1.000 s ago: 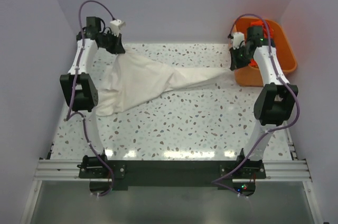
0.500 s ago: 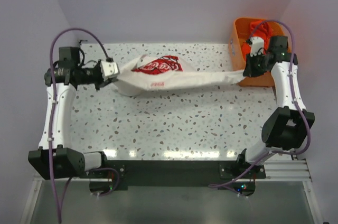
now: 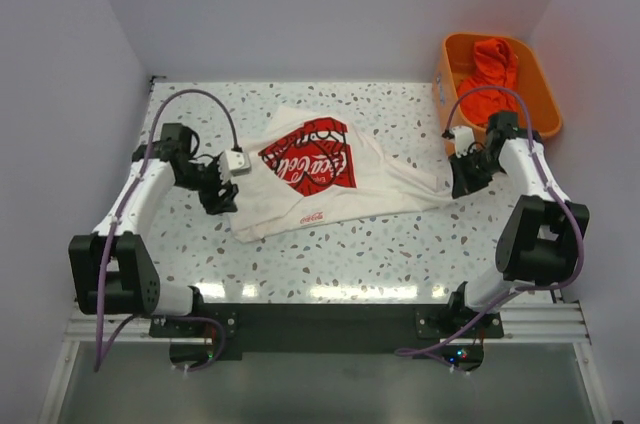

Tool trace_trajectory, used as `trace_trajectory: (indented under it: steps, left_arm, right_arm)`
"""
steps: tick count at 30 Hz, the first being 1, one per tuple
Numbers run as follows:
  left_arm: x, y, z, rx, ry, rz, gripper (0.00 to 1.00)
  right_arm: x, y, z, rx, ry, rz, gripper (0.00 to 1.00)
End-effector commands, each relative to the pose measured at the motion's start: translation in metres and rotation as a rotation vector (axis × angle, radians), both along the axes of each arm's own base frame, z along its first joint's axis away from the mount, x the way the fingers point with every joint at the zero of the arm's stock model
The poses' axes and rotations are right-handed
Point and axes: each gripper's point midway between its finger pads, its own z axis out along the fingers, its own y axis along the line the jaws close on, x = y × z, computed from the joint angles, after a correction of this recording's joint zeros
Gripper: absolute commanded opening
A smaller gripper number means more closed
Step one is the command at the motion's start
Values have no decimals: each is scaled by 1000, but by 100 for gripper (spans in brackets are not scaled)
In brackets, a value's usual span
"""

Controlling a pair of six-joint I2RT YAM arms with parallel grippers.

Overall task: Fold and stack the t-shirts
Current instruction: Flatten the tshirt out

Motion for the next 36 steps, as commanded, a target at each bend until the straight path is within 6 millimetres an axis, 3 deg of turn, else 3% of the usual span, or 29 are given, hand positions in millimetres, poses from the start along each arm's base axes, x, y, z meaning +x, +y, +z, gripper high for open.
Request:
trace_trajectory:
  steps: [1,4,6,7,8,9,11,15,16,17,18,19,20,21,22,23,24,27,29,30,32,36]
  left_arm:
    - [47,-44,14,-70,-68,63,66]
    - [65,-75,6,-65,-75,94,66]
    - [80,-79,-2,-32,-71,154,64]
    - [86,-81,-3,-25,-72,173,63]
    - [93,-77,-3,-21,-55,244,61]
    - [105,-69,1,-36,-54,286,61]
    - [110,-66,14,-137,-3,320,62]
    - [137,-26,34,-195,-11,457,63]
    - [141,-17,35,-185,-19,476,63]
    - [145,-4,35,-178,-24,508,63]
    - [152,3,36,-178,-31,529,64]
    - [157,17,35,-179,-25,583,64]
    - [162,24,34,-176,-22,610,64]
    - [170,38,33,-177,-7,650,64]
    - [174,44,31,-180,12,679,64]
    - [181,51,25,-170,35,708,64]
    - [184,59,23,-167,49,734,64]
    - [190,66,16,-177,88,765,64]
    - [191,66,14,-180,91,765,64]
    - [190,66,12,-183,98,764,64]
    - [188,64,11,-186,102,758,64]
    - [186,64,6,-182,109,755,64]
  right_arm:
    - [3,-8,1,-47,-24,22,0]
    - [9,-18,-2,-108,-26,7,0]
    - [3,-25,-3,-154,20,21,0]
    - [11,-27,6,-158,5,44,9]
    - [13,-25,14,-148,-10,48,32]
    - [22,-16,29,-115,-58,56,42]
    - [31,1,56,-88,-153,57,60]
    - [55,71,85,-5,-288,158,64]
    - [58,107,93,56,-304,201,63]
    - [63,125,86,82,-282,222,61]
    - [69,161,92,116,-306,291,59]
    - [70,180,90,148,-286,296,54]
    - [76,199,69,164,-229,313,52]
    - [79,231,76,201,-242,362,50]
    - [80,249,71,230,-213,351,48]
    - [82,267,49,253,-148,357,47]
    - [82,295,55,292,-151,371,47]
    - [81,342,28,328,-78,393,47]
    - [80,368,25,339,-82,419,48]
    - [80,376,9,333,-56,415,48]
    - [78,391,4,338,-44,416,48]
    - [67,403,-17,331,3,415,48]
